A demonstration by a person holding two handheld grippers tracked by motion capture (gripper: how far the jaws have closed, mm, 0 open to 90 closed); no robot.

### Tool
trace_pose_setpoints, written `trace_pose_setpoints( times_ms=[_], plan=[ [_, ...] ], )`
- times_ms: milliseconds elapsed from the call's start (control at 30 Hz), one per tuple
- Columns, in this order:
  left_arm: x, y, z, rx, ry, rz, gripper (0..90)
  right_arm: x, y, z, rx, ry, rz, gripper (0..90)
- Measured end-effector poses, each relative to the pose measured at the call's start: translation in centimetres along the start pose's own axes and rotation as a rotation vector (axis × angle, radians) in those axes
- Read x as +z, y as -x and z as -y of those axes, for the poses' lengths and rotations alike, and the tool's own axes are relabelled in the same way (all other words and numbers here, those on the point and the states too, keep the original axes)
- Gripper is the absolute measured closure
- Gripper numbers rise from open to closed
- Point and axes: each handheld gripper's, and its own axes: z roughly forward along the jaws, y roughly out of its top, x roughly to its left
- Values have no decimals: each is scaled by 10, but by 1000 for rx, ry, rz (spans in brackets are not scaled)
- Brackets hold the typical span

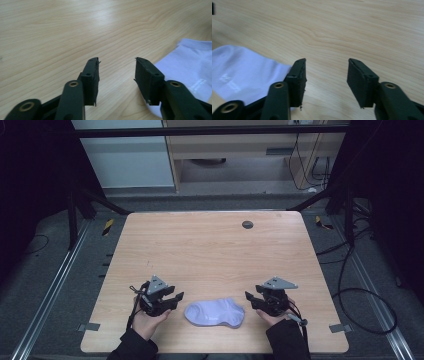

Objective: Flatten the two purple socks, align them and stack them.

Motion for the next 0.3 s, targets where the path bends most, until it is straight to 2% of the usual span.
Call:
trace_pose_setpoints(
  times_ms=[33,100,133,167,300],
  plan=[
    [-1,-4,1,-11,3,-7,486,-1,9,2,16,3,25,437],
    [-4,-19,6,-31,12,-38,450,-3,16,3,20,9,45,394],
    [-4,-19,6,-31,12,-38,434,-3,16,3,20,9,45,394],
    [-5,-23,7,-38,13,-47,419,-4,23,4,38,9,58,366],
    [-8,-41,13,-64,14,-77,371,-7,34,6,50,8,86,335]
  ],
)
